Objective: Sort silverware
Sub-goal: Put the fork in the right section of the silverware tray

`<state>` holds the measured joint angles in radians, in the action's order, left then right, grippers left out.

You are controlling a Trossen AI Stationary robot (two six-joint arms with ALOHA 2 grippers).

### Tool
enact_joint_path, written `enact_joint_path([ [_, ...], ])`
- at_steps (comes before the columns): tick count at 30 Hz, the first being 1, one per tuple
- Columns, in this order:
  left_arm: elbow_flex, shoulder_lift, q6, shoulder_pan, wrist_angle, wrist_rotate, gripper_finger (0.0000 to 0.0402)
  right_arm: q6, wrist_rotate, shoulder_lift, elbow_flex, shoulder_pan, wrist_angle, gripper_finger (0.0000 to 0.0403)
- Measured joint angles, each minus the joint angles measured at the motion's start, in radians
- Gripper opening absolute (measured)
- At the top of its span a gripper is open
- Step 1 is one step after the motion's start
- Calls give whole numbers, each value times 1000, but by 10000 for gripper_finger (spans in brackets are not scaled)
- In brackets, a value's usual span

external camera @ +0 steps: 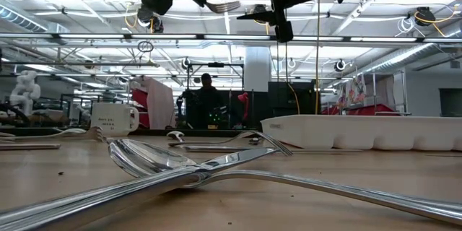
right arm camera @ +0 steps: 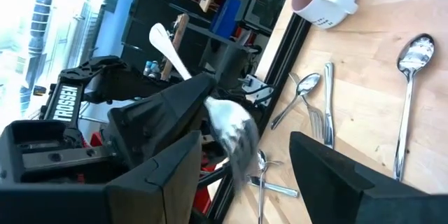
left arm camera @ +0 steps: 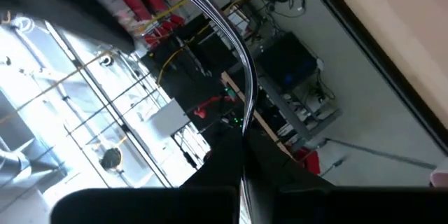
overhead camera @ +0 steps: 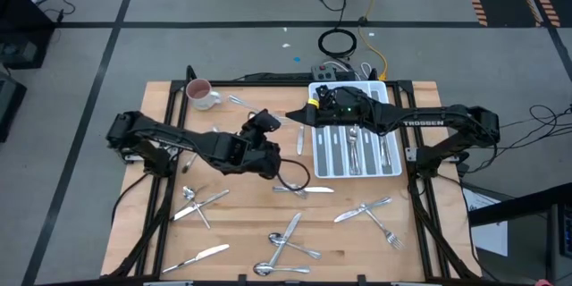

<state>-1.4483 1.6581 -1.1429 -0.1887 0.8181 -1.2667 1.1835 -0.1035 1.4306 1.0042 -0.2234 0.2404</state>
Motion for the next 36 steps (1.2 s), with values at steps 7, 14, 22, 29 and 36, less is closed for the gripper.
enact_joint_path([
  [7,1,20,-52,29,-33,6,10,1,-1,0,0,0,-9,173],
  [14,0,30,-89,47,-76,0,10,-1,0,2,0,0,-12,142],
  [22,0,30,-123,74,-122,-2,10,5,-34,1,0,0,-6,129],
  [29,0,29,-127,80,-167,20,11,-6,-58,1,0,-5,-7,97],
  [36,0,29,-122,80,-191,24,11,-44,-40,1,0,-7,-12,13],
])
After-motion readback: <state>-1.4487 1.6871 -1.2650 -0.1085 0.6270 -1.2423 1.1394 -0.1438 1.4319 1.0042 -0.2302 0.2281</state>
